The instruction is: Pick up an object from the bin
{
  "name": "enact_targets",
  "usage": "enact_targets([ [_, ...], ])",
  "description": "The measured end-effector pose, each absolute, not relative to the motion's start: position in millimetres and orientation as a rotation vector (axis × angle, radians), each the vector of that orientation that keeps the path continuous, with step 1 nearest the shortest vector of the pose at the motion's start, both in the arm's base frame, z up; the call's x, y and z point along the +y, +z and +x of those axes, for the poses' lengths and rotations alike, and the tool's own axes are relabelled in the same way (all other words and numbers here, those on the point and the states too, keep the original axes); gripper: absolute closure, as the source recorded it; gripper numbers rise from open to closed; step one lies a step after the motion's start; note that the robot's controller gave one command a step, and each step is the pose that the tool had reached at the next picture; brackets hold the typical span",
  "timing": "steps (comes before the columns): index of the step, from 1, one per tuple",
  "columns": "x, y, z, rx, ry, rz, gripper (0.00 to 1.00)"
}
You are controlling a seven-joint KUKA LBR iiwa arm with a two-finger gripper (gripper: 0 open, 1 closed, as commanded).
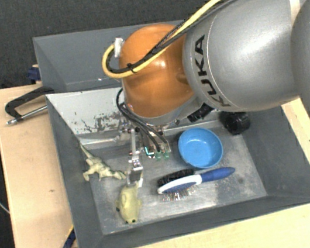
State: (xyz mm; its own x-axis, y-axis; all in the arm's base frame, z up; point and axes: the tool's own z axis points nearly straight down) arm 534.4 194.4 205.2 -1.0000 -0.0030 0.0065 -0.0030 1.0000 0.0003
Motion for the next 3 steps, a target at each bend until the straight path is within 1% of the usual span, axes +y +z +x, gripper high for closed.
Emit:
enact_targets([
  [1, 177.2, 77.0, 525.7, -3.135, 0.002, 0.318, 0.0],
  [2, 178.7, 77.9, 522.3, -3.121, 0.0, 0.318, 1.0],
  [3, 220.7, 202.2, 505.1, -3.133, -0.009, 0.366, 1.0],
])
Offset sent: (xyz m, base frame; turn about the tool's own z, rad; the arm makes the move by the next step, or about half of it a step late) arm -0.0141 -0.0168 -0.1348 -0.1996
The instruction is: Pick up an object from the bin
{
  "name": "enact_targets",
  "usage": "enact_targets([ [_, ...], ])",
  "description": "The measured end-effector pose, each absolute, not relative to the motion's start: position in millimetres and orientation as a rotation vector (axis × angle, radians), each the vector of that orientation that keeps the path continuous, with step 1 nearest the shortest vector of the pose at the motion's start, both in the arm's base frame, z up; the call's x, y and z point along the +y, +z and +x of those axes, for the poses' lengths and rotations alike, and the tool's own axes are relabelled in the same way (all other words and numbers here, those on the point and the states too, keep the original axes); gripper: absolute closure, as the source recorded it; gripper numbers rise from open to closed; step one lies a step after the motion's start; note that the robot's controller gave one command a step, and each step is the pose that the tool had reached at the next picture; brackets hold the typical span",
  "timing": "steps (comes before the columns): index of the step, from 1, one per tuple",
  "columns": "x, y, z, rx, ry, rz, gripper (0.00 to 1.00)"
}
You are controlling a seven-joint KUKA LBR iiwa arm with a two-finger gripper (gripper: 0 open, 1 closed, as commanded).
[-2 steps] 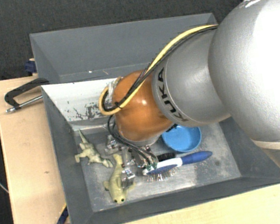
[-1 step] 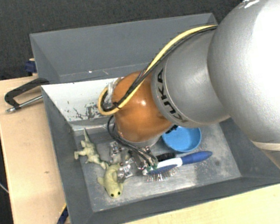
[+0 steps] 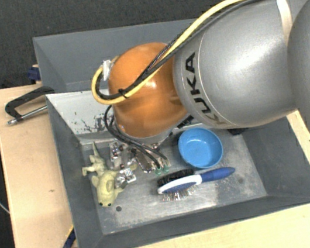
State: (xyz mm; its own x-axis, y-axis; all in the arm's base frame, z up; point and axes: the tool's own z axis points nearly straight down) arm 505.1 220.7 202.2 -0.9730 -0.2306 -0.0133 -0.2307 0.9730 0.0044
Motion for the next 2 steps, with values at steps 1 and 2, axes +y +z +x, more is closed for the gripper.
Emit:
enact_targets([
  [1, 212.2, 156.1, 520.4, 3.139, 0.001, 0.173, 1.0],
  [2, 211.2, 185.8, 513.3, 3.131, 0.007, 0.166, 1.0],
])
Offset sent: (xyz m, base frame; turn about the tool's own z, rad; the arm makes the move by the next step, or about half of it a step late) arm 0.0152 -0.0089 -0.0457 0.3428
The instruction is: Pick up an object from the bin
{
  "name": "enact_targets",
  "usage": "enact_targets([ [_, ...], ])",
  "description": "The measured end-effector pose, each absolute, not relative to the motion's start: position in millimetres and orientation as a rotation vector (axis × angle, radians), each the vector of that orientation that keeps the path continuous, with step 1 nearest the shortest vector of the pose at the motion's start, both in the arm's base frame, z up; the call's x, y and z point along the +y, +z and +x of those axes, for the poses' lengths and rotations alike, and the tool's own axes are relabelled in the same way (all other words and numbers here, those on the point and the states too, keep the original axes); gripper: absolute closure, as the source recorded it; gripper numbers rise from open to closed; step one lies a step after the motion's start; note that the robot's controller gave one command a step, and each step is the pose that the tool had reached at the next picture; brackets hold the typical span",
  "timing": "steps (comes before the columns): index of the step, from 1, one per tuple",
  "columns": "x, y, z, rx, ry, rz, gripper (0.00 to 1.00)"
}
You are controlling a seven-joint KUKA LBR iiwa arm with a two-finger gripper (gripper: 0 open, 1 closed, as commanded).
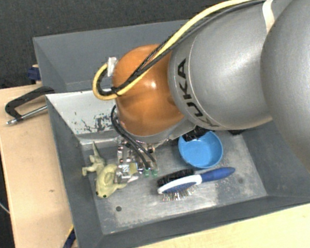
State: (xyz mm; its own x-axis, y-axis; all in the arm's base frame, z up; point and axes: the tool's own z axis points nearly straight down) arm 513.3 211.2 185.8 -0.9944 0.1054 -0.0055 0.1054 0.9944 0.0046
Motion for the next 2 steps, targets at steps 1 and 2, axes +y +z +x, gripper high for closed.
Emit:
enact_targets([
  [1, 235.9, 178.9, 522.1, 3.089, 0.005, -0.541, 1.0],
  [2, 228.7, 180.4, 521.1, 3.077, 0.002, -0.62, 1.0],
])
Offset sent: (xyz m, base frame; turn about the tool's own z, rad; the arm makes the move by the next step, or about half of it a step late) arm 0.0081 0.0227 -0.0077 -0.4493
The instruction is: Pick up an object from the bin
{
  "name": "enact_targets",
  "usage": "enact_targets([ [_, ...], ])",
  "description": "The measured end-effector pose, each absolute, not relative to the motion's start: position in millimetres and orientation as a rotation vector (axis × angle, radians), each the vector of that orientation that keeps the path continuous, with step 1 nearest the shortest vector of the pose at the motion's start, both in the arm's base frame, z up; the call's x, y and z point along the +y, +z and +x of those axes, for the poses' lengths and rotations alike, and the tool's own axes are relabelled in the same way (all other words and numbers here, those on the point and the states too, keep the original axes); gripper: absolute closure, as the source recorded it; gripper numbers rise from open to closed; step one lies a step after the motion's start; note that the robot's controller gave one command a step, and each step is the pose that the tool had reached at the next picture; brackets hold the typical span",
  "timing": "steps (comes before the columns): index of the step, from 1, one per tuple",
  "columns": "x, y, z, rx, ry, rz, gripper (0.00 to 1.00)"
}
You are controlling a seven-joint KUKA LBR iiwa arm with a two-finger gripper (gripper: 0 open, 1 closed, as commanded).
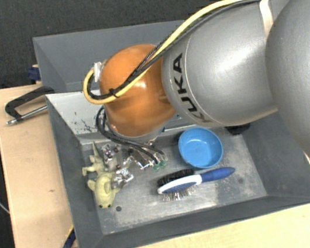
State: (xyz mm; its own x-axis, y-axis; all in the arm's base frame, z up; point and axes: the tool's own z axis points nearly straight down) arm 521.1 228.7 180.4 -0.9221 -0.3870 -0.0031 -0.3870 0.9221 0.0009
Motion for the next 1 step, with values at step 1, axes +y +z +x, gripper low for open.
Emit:
enact_targets([
  [1, 226.3, 192.0, 517.8, 3.074, 0.004, -0.617, 1.0],
])
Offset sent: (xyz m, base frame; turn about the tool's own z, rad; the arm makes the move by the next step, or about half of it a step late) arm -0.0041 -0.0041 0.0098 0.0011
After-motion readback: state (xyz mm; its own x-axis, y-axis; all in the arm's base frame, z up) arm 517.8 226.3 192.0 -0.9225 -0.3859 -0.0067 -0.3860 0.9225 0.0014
